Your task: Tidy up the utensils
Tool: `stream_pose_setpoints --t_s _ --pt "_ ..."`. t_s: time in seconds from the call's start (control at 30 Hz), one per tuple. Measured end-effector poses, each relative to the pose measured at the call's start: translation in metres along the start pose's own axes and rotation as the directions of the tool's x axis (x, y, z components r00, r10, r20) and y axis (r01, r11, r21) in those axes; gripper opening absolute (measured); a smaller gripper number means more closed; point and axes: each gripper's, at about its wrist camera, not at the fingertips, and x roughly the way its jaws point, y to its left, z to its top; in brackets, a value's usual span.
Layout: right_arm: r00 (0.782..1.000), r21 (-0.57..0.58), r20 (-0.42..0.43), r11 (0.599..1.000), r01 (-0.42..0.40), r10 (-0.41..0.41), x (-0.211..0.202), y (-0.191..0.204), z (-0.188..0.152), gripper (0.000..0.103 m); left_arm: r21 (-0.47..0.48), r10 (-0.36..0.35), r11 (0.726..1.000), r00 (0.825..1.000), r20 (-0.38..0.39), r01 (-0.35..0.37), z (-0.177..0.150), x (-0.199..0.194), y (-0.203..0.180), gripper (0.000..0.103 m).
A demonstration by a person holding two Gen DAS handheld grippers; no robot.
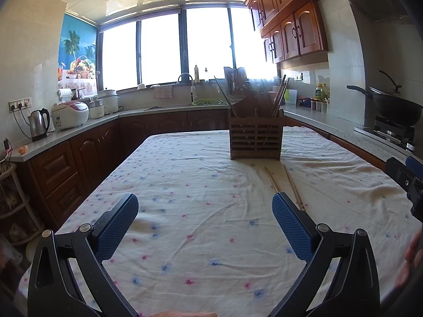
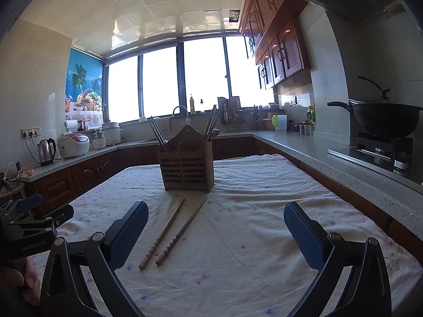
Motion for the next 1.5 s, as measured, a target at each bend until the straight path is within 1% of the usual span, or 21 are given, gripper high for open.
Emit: stream_pose_setpoints --t_s 1.5 --pt "1.000 0.002 -0.010 1.000 -0.006 0.006 0.0011 0.0034 0.0007 0.103 -0.006 -0.024 1.000 1.000 -0.019 0.024 -0.0008 0.0043 0.0022 0.103"
